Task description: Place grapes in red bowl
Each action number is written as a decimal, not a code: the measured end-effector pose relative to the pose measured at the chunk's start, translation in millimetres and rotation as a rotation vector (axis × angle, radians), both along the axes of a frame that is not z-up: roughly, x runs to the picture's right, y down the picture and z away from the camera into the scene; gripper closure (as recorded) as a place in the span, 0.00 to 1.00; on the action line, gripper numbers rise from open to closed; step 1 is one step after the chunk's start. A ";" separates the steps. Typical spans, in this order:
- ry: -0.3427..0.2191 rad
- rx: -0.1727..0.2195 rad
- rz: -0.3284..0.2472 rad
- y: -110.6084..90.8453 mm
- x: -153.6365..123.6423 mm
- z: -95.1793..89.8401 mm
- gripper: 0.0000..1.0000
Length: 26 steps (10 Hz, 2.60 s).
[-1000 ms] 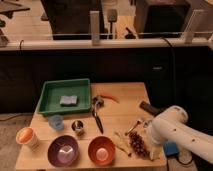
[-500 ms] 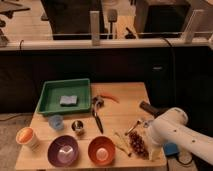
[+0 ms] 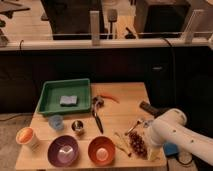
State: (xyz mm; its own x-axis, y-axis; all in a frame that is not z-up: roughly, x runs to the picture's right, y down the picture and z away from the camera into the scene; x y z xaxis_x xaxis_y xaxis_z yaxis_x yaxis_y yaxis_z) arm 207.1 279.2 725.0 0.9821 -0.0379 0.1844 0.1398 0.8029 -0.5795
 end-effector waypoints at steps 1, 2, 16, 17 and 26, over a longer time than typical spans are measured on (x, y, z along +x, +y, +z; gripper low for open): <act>-0.003 -0.002 0.003 1.1 -1.2 1.8 0.20; -0.006 -0.005 0.007 2.9 -2.1 3.7 0.20; -0.045 -0.041 0.062 24.6 -13.2 23.8 0.20; -0.047 -0.047 0.068 27.4 -13.0 25.6 0.20; -0.065 -0.071 0.085 39.0 -15.8 28.6 0.20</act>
